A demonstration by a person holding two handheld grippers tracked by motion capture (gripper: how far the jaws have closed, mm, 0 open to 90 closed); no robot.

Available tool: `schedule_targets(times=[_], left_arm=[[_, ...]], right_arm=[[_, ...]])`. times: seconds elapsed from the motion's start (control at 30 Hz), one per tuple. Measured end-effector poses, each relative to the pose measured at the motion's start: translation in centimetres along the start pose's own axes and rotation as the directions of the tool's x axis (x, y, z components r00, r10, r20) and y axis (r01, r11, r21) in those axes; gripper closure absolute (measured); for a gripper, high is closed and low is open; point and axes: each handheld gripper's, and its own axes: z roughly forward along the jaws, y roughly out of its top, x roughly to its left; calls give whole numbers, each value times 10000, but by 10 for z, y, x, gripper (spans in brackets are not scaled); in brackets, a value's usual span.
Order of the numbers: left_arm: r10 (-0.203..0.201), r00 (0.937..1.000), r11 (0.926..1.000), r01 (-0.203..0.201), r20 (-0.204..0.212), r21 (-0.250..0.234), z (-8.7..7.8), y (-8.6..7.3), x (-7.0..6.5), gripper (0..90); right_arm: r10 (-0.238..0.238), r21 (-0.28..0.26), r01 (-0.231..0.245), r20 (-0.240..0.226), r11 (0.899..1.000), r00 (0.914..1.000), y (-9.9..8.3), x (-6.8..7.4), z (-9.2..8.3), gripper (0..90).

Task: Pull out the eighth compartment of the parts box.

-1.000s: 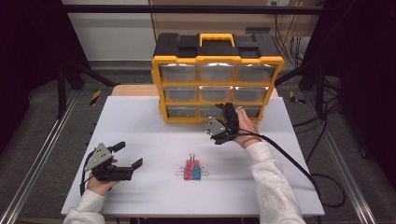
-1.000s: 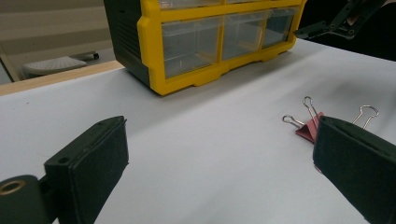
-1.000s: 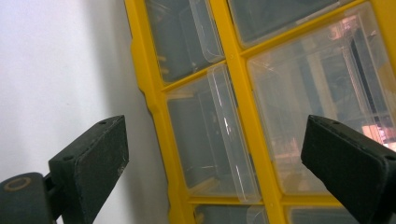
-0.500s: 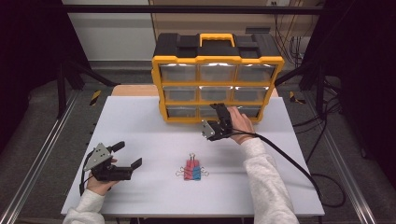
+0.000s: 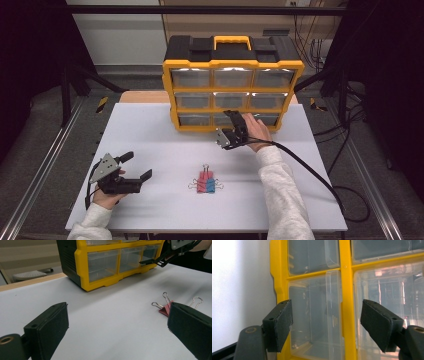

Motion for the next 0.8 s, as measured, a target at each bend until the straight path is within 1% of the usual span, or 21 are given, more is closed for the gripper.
schedule_targets(times=[0.03,0.13,0.17,0.2,0.23,0.4,0.43,0.53,0.57,0.6,0.63,0.67,0.7,0.73,0.77,0.8], left_arm=[[-13,10000,10000,13,-1,-3,0,0,0,30],[-17,10000,10000,17,-2,3,0,0,0,30],[-11,10000,10000,11,-1,7,0,0,0,30],[-8,10000,10000,8,-4,12,0,0,0,30],[-2,10000,10000,2,-1,12,0,0,0,30],[-19,10000,10000,19,-6,2,0,0,0,30],[-30,10000,10000,30,-16,18,0,0,1,30],[-24,10000,10000,24,-21,27,0,0,1,30],[-23,10000,10000,23,-17,28,0,0,0,30],[-21,10000,10000,21,-10,15,0,-1,0,30],[-23,10000,10000,23,-11,17,0,-1,0,30],[-23,10000,10000,23,-11,17,0,-1,0,30],[-18,10000,10000,18,-12,23,0,0,0,30],[-18,10000,10000,18,-12,23,0,0,0,30],[-12,10000,10000,12,-8,15,0,0,0,30],[-19,10000,10000,19,-9,11,0,0,0,30]], right_arm=[[-129,56,129,47,9999,9999,0,2,2,292],[-84,114,84,39,9999,10000,-1,4,4,308],[-206,195,205,9,9996,9998,-1,6,6,325],[-206,195,205,9,9996,9998,-1,6,6,325],[-309,246,308,30,9992,9995,-2,8,7,349],[-245,397,240,114,9989,9996,-5,7,8,401],[-182,434,171,258,9989,9995,-6,6,9,433],[-221,502,206,290,9985,9993,-7,6,11,453],[-268,563,250,306,9981,9992,-8,7,12,492],[-268,563,250,306,9981,9992,-8,7,12,492],[-367,542,341,478,9979,9982,-8,7,12,526],[-367,542,341,478,9979,9982,-8,7,12,526],[-451,538,418,614,9977,9971,-8,8,12,565],[-451,538,418,614,9977,9971,-8,8,12,565],[-503,520,462,805,9976,9955,-9,9,12,597],[-503,520,462,805,9976,9955,-9,9,12,597]])
